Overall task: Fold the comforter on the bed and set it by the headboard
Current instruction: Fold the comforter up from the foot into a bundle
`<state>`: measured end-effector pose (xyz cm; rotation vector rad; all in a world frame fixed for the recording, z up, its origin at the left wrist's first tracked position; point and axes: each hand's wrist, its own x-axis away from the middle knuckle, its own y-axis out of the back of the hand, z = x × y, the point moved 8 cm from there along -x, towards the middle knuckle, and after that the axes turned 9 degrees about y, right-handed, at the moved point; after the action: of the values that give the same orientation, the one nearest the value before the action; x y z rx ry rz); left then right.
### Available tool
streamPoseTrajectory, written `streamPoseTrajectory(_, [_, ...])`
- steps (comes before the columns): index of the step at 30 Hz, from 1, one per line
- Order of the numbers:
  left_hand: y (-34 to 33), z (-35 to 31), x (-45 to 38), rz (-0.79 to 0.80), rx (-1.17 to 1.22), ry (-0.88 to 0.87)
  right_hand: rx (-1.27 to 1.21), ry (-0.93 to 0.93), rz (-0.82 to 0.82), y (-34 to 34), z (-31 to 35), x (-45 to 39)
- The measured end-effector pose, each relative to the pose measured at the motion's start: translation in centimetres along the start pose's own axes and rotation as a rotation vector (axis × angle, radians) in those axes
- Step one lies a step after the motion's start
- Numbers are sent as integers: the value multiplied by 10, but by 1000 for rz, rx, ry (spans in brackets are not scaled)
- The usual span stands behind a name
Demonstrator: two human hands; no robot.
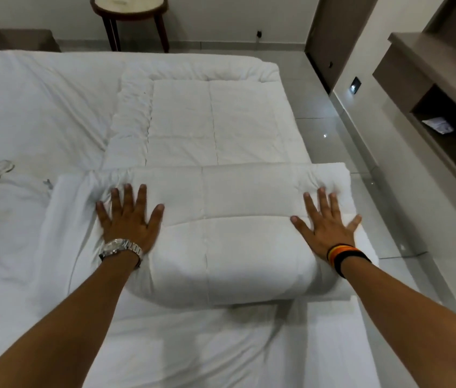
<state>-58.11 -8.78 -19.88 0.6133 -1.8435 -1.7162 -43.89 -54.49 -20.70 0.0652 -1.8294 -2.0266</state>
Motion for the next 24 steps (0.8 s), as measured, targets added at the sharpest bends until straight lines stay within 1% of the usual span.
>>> streamPoseTrajectory(2, [-5, -6, -10, 47, -13, 16, -54, -2, 21, 1, 4, -11])
streamPoseTrajectory(3, [-3, -7, -9, 63, 3, 28, -89, -8, -3, 6, 9, -10])
streamPoseTrajectory(4, [2, -7, 0, 62, 39, 41, -138, -28, -64, 9, 13, 0])
streamPoseTrajectory(6, [17, 5, 32, -25, 171, 109, -317, -150, -272, 13, 10, 40])
streamPoseTrajectory(7, [22, 17, 54, -71, 264, 191, -457, -278, -372, 10, 5, 67])
streamPoseTrajectory(8, [24, 30, 80, -86, 370, 308, -635, -436, -436, 2, -3, 95])
streamPoseTrajectory(9, [18, 42, 108, -68, 485, 444, -823, -598, -454, -12, -7, 121])
streamPoseTrajectory(10, [8, 51, 136, -29, 598, 582, -985, -728, -438, -32, -6, 140])
streamPoseTrajectory(11, [-3, 55, 160, 12, 713, 702, -1101, -801, -414, -49, -1, 154])
streamPoseTrajectory(12, [-15, 55, 175, 45, 831, 769, -1182, -817, -406, -63, 5, 157])
streamPoseTrajectory(13, [-24, 53, 183, 57, 938, 785, -1241, -793, -422, -71, 9, 155])
streamPoseTrajectory(15, [-34, 48, 184, 44, 1098, 773, -1298, -755, -468, -77, 13, 142])
streamPoseTrajectory(16, [-35, 47, 179, 25, 1139, 776, -1306, -749, -490, -77, 14, 133])
streamPoseTrajectory(22, [-52, 56, 155, -26, 1211, 911, -1230, -772, -589, -86, 8, 102])
streamPoseTrajectory(24, [-53, 61, 149, 2, 1227, 925, -1218, -784, -626, -85, 9, 99])
